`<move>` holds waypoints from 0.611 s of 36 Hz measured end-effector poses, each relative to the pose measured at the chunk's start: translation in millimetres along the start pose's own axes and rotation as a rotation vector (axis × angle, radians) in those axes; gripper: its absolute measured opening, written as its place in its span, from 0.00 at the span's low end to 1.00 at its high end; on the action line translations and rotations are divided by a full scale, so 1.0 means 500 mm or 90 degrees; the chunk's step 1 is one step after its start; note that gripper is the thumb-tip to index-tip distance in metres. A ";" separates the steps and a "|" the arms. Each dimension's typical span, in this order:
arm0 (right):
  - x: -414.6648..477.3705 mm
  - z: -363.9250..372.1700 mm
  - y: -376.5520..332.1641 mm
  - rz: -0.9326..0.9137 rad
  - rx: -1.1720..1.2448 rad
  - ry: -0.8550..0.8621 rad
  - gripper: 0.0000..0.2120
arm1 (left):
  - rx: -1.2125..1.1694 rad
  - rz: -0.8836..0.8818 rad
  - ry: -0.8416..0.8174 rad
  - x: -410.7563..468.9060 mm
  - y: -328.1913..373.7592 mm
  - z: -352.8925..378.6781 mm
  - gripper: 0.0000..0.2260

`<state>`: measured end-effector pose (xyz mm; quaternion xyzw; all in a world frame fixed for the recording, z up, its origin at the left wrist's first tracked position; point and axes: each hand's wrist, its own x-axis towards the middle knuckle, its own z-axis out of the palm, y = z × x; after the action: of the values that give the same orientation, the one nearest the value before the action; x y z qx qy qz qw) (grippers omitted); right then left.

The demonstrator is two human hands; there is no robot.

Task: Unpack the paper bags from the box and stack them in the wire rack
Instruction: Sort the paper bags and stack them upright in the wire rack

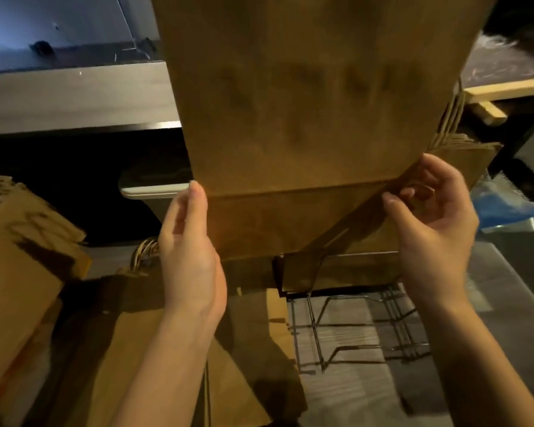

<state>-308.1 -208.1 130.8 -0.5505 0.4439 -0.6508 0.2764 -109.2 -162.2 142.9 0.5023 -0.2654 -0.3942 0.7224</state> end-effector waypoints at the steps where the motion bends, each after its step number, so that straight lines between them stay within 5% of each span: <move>1: 0.006 -0.006 0.003 -0.010 -0.003 0.002 0.21 | 0.005 0.005 -0.001 -0.001 -0.001 0.008 0.07; 11: 0.040 -0.050 0.069 -0.025 -0.017 0.118 0.22 | -0.054 -0.038 -0.182 0.013 -0.055 0.090 0.12; 15: 0.029 -0.062 0.103 -0.011 -0.054 0.147 0.24 | 0.100 -0.131 -0.252 0.007 -0.090 0.108 0.26; 22: -0.008 -0.090 0.170 0.109 -0.211 0.170 0.21 | 0.265 -0.219 -0.278 -0.013 -0.143 0.092 0.24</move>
<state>-361.4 -231.1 53.8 -0.4578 0.6224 -0.6102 0.1755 -170.4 -194.0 92.4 0.5800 -0.4000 -0.5459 0.4534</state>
